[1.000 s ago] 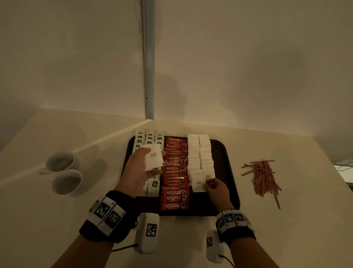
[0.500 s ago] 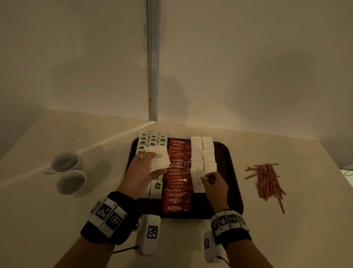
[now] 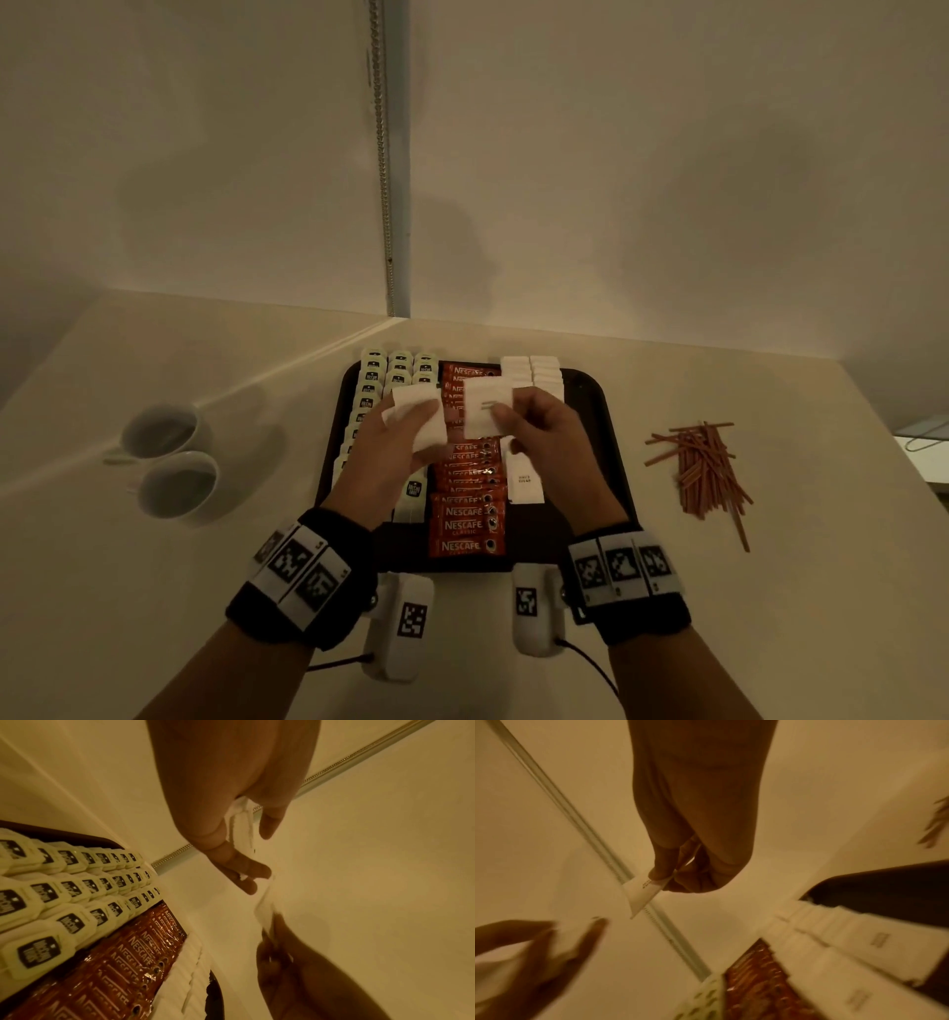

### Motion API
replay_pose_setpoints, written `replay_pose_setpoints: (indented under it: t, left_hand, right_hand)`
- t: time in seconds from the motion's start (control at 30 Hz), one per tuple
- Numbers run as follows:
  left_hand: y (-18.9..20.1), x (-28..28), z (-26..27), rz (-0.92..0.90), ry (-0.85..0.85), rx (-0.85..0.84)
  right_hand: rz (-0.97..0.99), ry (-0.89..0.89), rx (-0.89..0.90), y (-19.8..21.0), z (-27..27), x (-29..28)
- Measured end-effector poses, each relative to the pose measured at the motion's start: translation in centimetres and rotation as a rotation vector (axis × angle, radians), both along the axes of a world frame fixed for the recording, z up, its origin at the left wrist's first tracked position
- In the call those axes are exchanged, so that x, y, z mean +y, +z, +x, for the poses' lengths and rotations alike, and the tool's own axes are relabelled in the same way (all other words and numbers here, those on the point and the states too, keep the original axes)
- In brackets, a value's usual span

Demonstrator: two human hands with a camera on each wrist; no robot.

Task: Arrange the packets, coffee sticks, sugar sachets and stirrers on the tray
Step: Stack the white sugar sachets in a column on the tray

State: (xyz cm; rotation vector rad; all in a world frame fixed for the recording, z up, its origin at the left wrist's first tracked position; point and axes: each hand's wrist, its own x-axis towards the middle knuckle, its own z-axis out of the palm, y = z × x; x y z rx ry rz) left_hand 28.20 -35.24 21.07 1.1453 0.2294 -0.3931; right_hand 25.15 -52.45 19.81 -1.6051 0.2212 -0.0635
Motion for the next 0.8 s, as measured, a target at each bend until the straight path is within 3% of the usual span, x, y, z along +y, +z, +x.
replay_pose_setpoints:
  t: [0.07,0.23,0.4,0.8]
  left_hand:
    - [-0.1,0.4,0.2,-0.111,0.008,0.055]
    - [-0.6,0.8,0.3,-0.173,0.029,0.076]
    - [-0.9,0.8,0.5,-0.191,0.046,0.102]
    - [-0.8,0.8,0.4,-0.263,0.037,0.160]
  right_hand:
    - [-0.040,-0.096,0.045,-1.1,-0.2,-2.3]
    - [-0.274,-0.279,0.216,-6.4,-1.5,-7.5]
    - [-0.484,-0.299,0.400,-11.2,-2.6,-10.1]
    - [-0.669,-0.399,0.506,-13.4,-1.9,-9.4]
